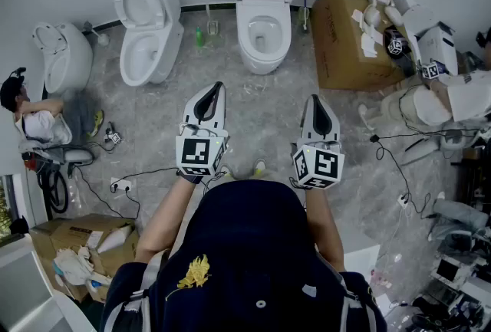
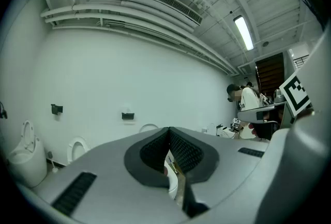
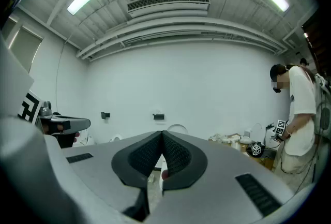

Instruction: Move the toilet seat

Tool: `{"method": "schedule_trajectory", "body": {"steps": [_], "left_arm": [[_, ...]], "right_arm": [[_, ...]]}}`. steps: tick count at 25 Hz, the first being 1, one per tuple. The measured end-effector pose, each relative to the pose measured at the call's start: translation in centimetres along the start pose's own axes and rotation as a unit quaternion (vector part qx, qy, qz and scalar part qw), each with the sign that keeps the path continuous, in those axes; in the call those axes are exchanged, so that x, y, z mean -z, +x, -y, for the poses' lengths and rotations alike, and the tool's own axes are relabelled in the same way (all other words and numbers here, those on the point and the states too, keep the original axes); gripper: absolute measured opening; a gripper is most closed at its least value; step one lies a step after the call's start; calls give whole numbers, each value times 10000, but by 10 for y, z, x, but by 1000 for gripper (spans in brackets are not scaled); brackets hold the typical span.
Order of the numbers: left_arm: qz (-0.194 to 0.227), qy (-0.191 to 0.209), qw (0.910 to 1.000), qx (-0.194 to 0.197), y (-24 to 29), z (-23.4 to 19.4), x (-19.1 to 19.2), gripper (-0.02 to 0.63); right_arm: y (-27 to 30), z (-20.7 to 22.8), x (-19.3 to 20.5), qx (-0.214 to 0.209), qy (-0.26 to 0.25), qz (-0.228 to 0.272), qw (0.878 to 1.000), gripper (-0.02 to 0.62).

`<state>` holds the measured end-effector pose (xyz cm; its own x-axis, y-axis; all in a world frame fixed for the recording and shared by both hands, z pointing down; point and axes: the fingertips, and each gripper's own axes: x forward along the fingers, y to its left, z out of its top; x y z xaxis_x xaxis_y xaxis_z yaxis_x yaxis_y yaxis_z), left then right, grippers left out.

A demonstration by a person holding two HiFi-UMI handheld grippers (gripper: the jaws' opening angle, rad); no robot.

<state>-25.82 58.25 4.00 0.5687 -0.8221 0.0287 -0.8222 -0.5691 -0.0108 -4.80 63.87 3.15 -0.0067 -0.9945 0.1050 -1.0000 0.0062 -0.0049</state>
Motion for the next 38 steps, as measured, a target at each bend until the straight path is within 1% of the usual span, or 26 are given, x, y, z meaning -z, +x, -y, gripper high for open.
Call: {"method": "schedule_trajectory", "body": {"steps": [5,8,13,16,18,22,27,30,34,38], "left_arm": [[-36,28,10000,12,-12,0,3,18],[-76,52,10000,33,-22,-2,8,18],[-212,-26,9998,-38,-35,-11,22,18],[-206,-20,9998,-22,-40,-14,24,18],[-189,-13,9998,2,-46,-15,25,18],[-207,-35,9998,25,-58,-23,28,18],[-165,-49,9997,198,-67,-35,35,18],[-161,-97,9996,221,-67,-45,40,18],[-156,-149,9994,277,-61,-46,43,18],[-168,-173,9991,344,-45,-46,41,18]], "right_arm": [[-9,-7,1,-53,-48,-13,10000,26],[-17,-13,9,-60,-56,-94,9999,26],[-25,-20,22,-34,-22,-215,9998,26],[-28,-24,23,20,-43,-192,9998,26],[-33,-28,24,119,52,-129,9998,26],[-42,-48,31,147,290,-44,9995,26],[-42,-70,43,204,242,-119,9994,26],[-43,-80,42,266,120,-93,9995,26],[-41,-72,42,408,58,-120,9991,26],[-23,-58,43,538,115,-136,9984,26]]}}
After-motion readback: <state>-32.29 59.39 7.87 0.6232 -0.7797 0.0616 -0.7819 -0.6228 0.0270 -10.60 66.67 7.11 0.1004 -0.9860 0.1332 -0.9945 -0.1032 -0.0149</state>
